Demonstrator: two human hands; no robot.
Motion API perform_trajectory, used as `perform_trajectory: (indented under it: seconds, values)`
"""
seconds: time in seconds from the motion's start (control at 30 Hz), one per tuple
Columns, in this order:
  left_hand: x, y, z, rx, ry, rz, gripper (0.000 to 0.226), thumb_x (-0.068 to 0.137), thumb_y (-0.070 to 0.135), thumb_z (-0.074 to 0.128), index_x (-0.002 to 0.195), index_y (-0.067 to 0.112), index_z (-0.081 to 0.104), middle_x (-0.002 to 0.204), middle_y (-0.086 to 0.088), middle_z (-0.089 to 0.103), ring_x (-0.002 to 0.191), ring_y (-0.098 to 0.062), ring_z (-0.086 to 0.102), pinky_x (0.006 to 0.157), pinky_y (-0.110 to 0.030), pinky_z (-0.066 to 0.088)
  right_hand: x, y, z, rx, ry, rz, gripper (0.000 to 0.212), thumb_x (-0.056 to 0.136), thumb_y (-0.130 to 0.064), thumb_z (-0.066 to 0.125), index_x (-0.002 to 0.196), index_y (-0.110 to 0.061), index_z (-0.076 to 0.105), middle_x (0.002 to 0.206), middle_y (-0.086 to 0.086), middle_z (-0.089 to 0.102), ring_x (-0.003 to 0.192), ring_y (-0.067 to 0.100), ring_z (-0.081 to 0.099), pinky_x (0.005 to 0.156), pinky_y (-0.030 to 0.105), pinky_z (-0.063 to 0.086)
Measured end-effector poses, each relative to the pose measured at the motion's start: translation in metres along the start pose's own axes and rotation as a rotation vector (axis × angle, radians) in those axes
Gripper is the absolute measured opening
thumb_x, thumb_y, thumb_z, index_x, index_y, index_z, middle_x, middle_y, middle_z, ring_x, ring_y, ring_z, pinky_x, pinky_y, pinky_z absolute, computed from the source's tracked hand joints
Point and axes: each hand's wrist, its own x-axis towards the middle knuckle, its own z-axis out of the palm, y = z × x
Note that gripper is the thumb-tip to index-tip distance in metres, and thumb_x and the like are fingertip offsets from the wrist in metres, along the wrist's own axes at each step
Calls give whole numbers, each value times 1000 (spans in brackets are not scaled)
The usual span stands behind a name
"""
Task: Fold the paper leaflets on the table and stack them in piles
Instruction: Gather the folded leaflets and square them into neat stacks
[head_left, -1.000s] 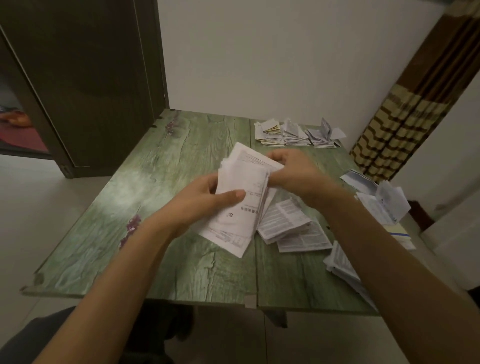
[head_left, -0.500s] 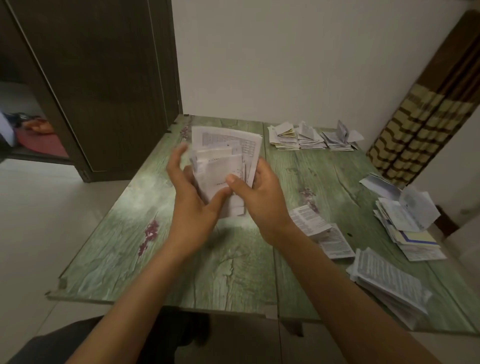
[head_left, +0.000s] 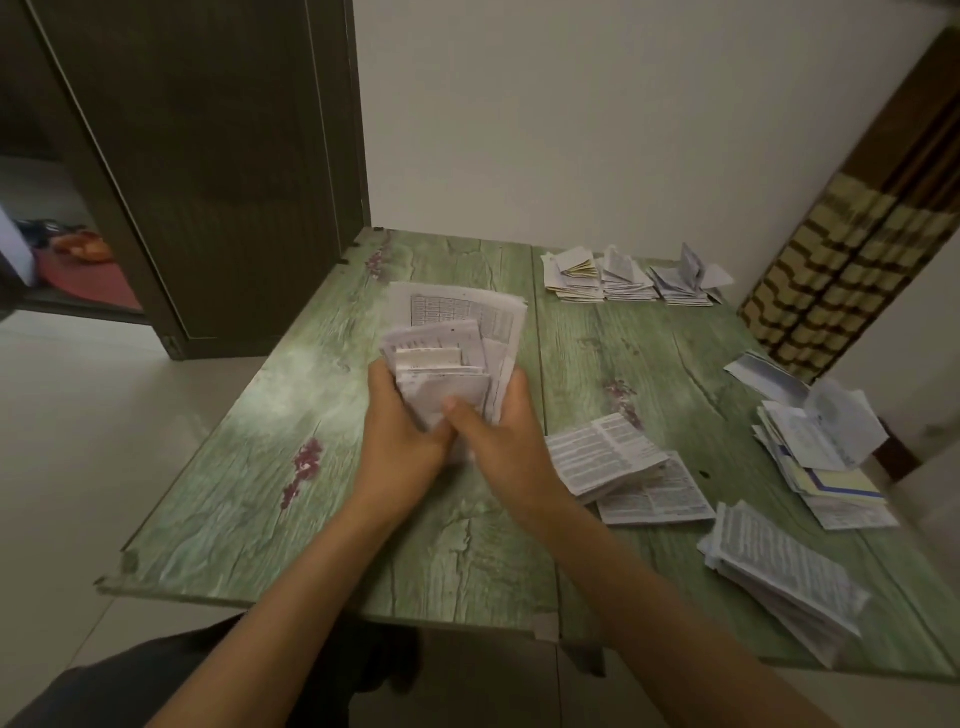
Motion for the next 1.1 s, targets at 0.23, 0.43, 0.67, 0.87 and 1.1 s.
perform_trajectory:
  seconds: [0.23, 0.43, 0.67, 0.87, 1.1]
  values:
    - [-2, -6, -3, 9, -27, -28, 58, 73, 6, 78, 114, 26, 43, 101, 21, 57, 87, 19, 56, 67, -3, 45, 2, 13, -8, -47, -97, 140, 44, 90, -8, 58, 123, -19, 31, 125, -1, 50, 114, 10, 52, 76, 6, 46]
    - [3, -7, -4, 6, 3, -80, 63, 66, 6, 82, 115, 21, 45, 99, 20, 56, 82, 15, 56, 67, -3, 45, 0, -12, -21, -782, 317, -766, 42, 80, -4, 57, 120, -7, 44, 113, 13, 55, 105, 19, 48, 91, 30, 40]
    - [1, -9, -6, -12, -39, -61, 55, 68, 2, 80, 107, 28, 52, 98, 18, 61, 83, 15, 59, 67, -5, 46, 27, -33, -21, -1291, 171, -913, 27, 86, -26, 49, 99, -12, 67, 90, 7, 62, 90, 22, 49, 79, 33, 28]
    - [0, -8, -5, 12, -31, -53, 53, 66, 2, 81, 105, 24, 52, 98, 16, 60, 81, 17, 58, 66, -4, 45, 31, -43, -38, -839, -65, -411, 7, 85, -7, 63, 82, -3, 68, 78, 0, 57, 66, 4, 49, 63, 12, 37]
    - [4, -9, -6, -20, -26, -70, 47, 65, 1, 81, 104, 17, 60, 93, 16, 63, 77, 14, 61, 64, -5, 46, 25, -42, -31, -663, -86, -264, 20, 94, -12, 53, 104, -4, 68, 93, -1, 61, 79, 2, 53, 70, 10, 41]
